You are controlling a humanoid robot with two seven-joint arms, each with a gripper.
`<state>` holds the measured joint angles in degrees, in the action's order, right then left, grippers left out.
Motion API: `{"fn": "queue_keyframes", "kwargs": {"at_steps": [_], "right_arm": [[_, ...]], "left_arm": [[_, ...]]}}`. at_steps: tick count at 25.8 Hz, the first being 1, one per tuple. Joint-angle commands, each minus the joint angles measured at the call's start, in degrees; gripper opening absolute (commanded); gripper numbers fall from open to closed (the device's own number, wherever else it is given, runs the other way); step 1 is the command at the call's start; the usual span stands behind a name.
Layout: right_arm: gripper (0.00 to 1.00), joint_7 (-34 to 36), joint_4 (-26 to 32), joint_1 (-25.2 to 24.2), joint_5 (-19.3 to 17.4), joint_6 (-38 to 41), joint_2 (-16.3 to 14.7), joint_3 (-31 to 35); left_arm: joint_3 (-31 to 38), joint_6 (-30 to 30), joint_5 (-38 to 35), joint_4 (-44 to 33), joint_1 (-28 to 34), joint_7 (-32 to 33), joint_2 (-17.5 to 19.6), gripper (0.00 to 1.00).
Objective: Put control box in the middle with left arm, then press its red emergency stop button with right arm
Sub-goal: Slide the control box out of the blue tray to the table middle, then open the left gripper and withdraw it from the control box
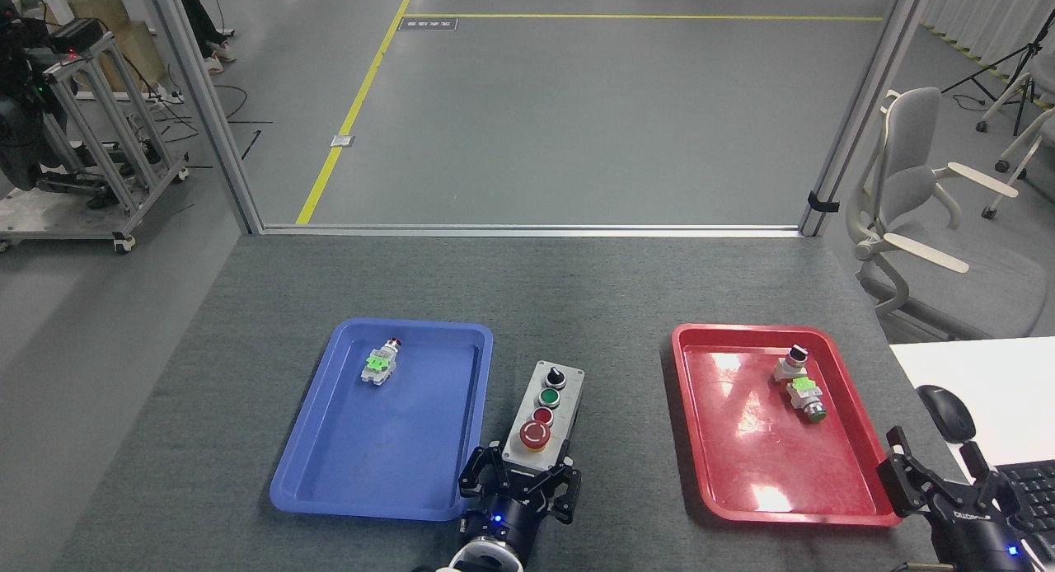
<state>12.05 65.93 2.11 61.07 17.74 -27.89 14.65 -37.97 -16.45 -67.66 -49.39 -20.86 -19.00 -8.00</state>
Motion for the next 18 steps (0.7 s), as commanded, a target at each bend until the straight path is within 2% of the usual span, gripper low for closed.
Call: {"fn": "queue_keyframes", "kwargs": {"at_steps": [1,5,12,17,18], "right_arm": [[1.00,0.0,0.0,0.0,0.0,-0.1,-0.1,0.0],[1.00,0.0,0.0,0.0,0.0,-0.6,-0.1,0.0],[1.00,0.0,0.0,0.1,0.0,-0.2,0.0,0.0],[1.00,0.1,0.0,0.1,0.0,-0.1,0.0,0.1],[1.00,0.1,0.1,0.1,0.0,0.0,-0.1,0.1]], "left_arm": [[-2.2,-6.7,3.4,-1.0,-0.2,0.2,0.0,0.00],[-6.3,-12.9,8.7,-1.7,-0.2,0.4,0.0,0.00],[-8.7,-20.9,9.7,-2.1,-0.2,0.4,0.0,0.00],[-9.6,-21.4,11.5,-1.9,-0.2,0.3,0.0,0.00],[-9.8,-21.3,11.9,-1.9,-0.2,0.3,0.1,0.03]]}}
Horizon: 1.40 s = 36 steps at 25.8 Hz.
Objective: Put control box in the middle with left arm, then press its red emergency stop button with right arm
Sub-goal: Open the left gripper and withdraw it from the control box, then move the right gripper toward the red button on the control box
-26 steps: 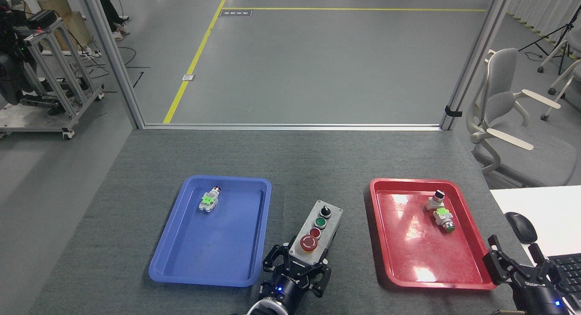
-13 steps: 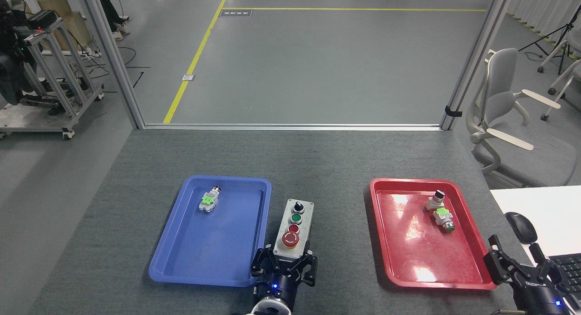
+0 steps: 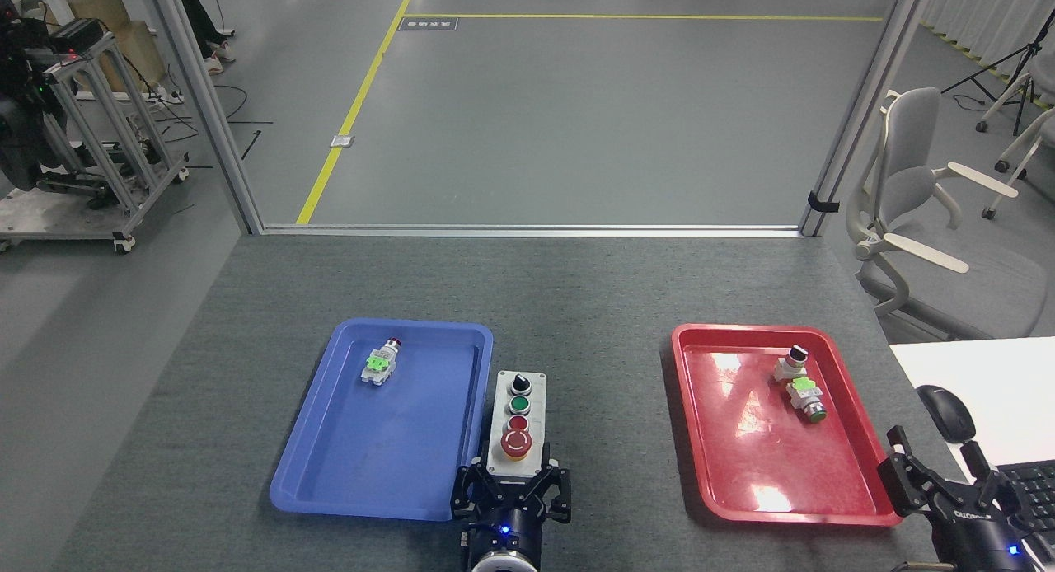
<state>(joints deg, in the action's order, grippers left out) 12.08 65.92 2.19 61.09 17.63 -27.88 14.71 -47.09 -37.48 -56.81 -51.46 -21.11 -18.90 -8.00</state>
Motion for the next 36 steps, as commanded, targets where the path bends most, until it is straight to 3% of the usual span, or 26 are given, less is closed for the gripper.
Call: {"fn": "queue_keyframes", "kwargs": {"at_steps": [1,3,11,14,16,19,21,23,24,27,30,33,36], "right_arm": [[1.00,0.0,0.0,0.0,0.0,0.1,-0.1,0.1],[1.00,0.0,0.0,0.1,0.0,0.1,0.0,0.1],[1.00,0.2,0.0,0.0,0.0,-0.3,0.0,0.1],[0.99,0.5,0.0,0.2,-0.1,-0.7,-0.2,0.2],[0.94,0.6,0.0,0.3,-0.8,-0.8,-0.6,0.3],[0.70,0.7,0.0,1.1,-1.9,-0.7,-1.3,0.1],[0.46,0.9,0.0,1.2,-1.9,-0.3,-1.7,0.1],[0.10,1.0,0.1,1.3,-1.9,0.4,-2.2,0.0],[0.00,1.0,0.1,1.9,-1.9,1.1,-2.8,-0.5],[0.00,0.9,-0.7,6.1,-1.9,5.3,-4.6,-7.3],[0.00,0.8,-2.2,13.9,-1.8,5.0,-4.3,-19.6],[0.00,0.6,-4.2,21.7,-1.8,3.9,-3.0,-32.9],[0.00,0.2,-5.4,26.4,-1.8,4.0,0.7,-42.5]], "left_arm": [[-0.6,0.1,1.2,0.2,0.1,0.2,0.1,0.18],[-1.1,0.4,1.4,0.2,0.1,-0.5,0.1,1.00],[-2.7,0.2,0.7,-1.3,1.0,-2.3,0.3,0.99],[-2.8,-2.1,-1.5,-7.6,5.8,-4.4,0.6,0.99],[-2.3,-4.4,-7.0,-11.7,8.5,-4.9,0.8,0.99],[-1.3,-5.3,-13.2,-16.5,11.6,-5.0,1.5,0.99],[-0.1,-5.3,-15.0,-19.1,12.5,-5.2,1.8,0.99],[2.3,-5.3,-16.8,-22.7,13.8,-5.2,4.0,0.99],[3.9,-5.3,-17.3,-25.2,14.5,-5.1,6.1,0.99],[10.4,-4.0,-16.6,-32.1,15.8,-4.6,14.4,0.99],[19.9,3.2,-14.4,-34.1,16.6,-4.2,22.5,0.99],[31.8,18.8,-7.0,-33.0,16.7,-4.1,23.9,0.99],[42.1,33.8,-3.9,-29.5,16.5,-2.2,23.9,0.99]]}}
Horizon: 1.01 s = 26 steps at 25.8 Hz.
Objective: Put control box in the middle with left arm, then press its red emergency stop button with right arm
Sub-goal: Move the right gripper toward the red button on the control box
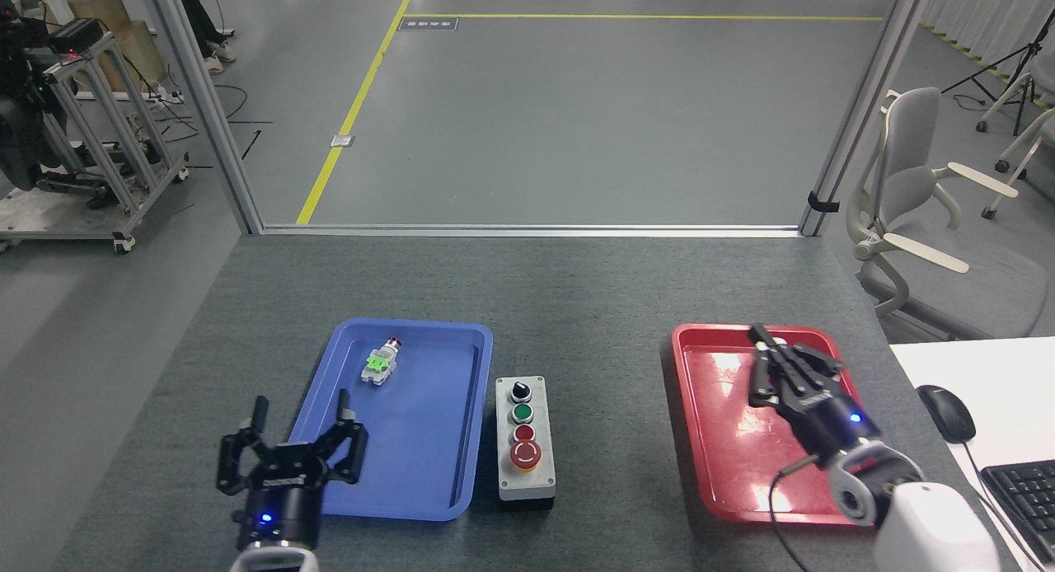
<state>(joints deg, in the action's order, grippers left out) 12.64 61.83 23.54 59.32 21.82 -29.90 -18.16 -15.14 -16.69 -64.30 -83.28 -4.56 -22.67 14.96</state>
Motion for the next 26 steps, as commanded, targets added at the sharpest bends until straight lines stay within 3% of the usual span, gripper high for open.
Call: {"fn": "queue_keyframes", "kwargs": {"at_steps": [1,5,8,15,23,26], "right_arm": [[0.00,-0.5,-1.9,5.6,0.0,0.0,3.9,-11.7],[0.00,-1.6,-2.8,6.2,0.4,0.7,7.2,-17.2],[0.00,-4.9,-3.5,6.2,0.6,2.6,9.0,-20.0],[0.00,-10.4,-7.2,6.2,0.6,5.2,14.7,-21.0],[0.00,-10.4,-8.4,6.0,0.7,4.8,16.0,-22.0],[0.00,-10.4,-9.2,5.6,0.7,4.8,16.2,-22.0]], "left_arm": [[13.0,16.4,3.7,3.1,-0.1,3.6,0.9,0.99],[18.4,22.8,2.9,4.1,0.2,11.1,2.7,0.99],[18.5,25.3,2.9,4.2,0.3,11.3,5.4,0.99],[19.9,31.6,3.1,7.1,-0.1,11.2,6.8,1.00],[21.7,32.4,2.6,9.2,1.2,8.9,7.0,1.00],[20.9,33.5,2.7,9.2,1.5,6.2,4.7,1.00]]}}
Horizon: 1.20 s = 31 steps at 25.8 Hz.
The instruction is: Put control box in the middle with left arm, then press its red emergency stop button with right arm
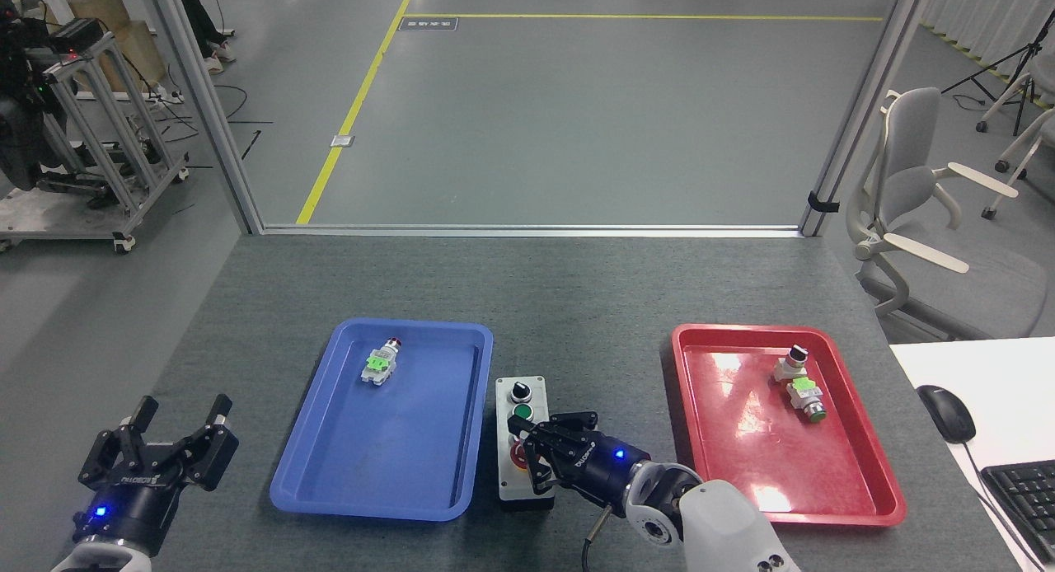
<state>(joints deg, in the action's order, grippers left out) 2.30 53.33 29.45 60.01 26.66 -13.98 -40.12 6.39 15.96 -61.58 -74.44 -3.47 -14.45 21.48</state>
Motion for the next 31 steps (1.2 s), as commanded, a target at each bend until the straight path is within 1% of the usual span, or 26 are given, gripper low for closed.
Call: {"fn": "queue_keyframes", "kwargs": {"at_steps": [1,4,5,7,9,11,12,15,16,17,18,19,20,23,25,27,29,31], "right_arm": [[0.00,-0.1,-1.4,-0.3,0.1,0.1,0.4,-0.2],[0.00,-0.1,-3.1,-0.2,0.1,0.1,0.4,-1.4],[0.00,0.0,-3.9,-0.2,0.1,0.4,0.6,-1.4],[0.00,-0.1,-5.5,-0.4,0.1,0.4,1.4,-1.6],[0.00,-0.1,-7.4,-0.4,0.2,0.5,1.8,-1.8],[0.00,0.0,-8.0,-0.4,0.5,0.5,2.4,-2.2],[0.00,0.0,-8.1,-0.4,0.5,0.2,2.4,-2.3],[0.01,0.2,-7.8,0.2,-0.2,-0.7,2.5,-1.7],[0.26,0.4,-7.4,0.5,-0.3,-1.6,2.5,-1.5],[0.59,0.5,-7.0,1.5,-0.5,-3.1,2.5,-1.1],[0.94,0.6,-6.7,2.9,-0.9,-5.1,2.5,-0.2],[0.99,0.6,-6.1,4.0,-1.4,-7.1,2.5,0.8],[1.00,0.6,-5.4,4.7,-2.0,-8.9,2.5,2.0],[1.00,0.6,-2.4,5.1,-2.6,-12.4,0.5,7.3],[1.00,0.6,-1.0,4.7,-2.6,-13.9,-2.2,13.1],[1.00,0.6,0.2,3.7,-2.6,-13.9,-6.1,19.0],[1.00,0.7,0.4,0.6,-2.6,-13.4,-9.0,24.7],[1.00,0.7,0.4,-2.7,-2.6,-12.8,-10.9,30.8]], "left_arm": [[-0.9,1.0,-0.1,-0.1,0.7,-2.2,-3.5,1.00],[-0.9,0.6,-0.5,-3.1,4.5,-2.2,-7.9,0.99],[-0.9,0.5,-1.3,-4.9,5.6,-2.2,-8.5,0.99],[-1.1,0.2,-4.0,-7.9,6.7,-1.9,-10.0,0.99],[-1.1,0.2,-6.7,-9.5,8.1,-2.1,-12.9,0.99],[-1.1,0.1,-9.3,-11.4,9.3,-2.1,-15.1,0.99],[-1.1,0.1,-10.1,-12.0,9.6,-2.1,-15.8,0.99],[-1.0,0.3,-10.0,-11.9,9.6,-1.7,-16.0,0.99],[-1.0,0.3,-9.8,-11.7,9.4,-1.5,-16.0,0.99],[-1.0,0.3,-9.7,-11.6,9.4,-1.3,-16.0,0.99],[-1.0,0.3,-9.6,-11.6,9.3,-0.9,-16.0,0.99],[-1.0,0.2,-9.6,-11.6,9.3,-0.8,-16.1,0.99],[-1.0,0.3,-9.6,-11.6,9.3,-0.4,-16.1,0.99],[-0.9,0.2,-9.5,-11.6,9.2,0.1,-16.1,0.99],[-0.9,0.1,-9.5,-11.6,9.2,0.6,-16.1,0.99],[-0.9,0.0,-9.5,-11.6,9.0,1.9,-16.2,0.99],[-0.9,0.0,-9.6,-11.4,8.7,3.1,-16.1,0.99],[-0.9,0.0,-9.9,-11.4,8.7,3.4,-16.1,0.99]]}}
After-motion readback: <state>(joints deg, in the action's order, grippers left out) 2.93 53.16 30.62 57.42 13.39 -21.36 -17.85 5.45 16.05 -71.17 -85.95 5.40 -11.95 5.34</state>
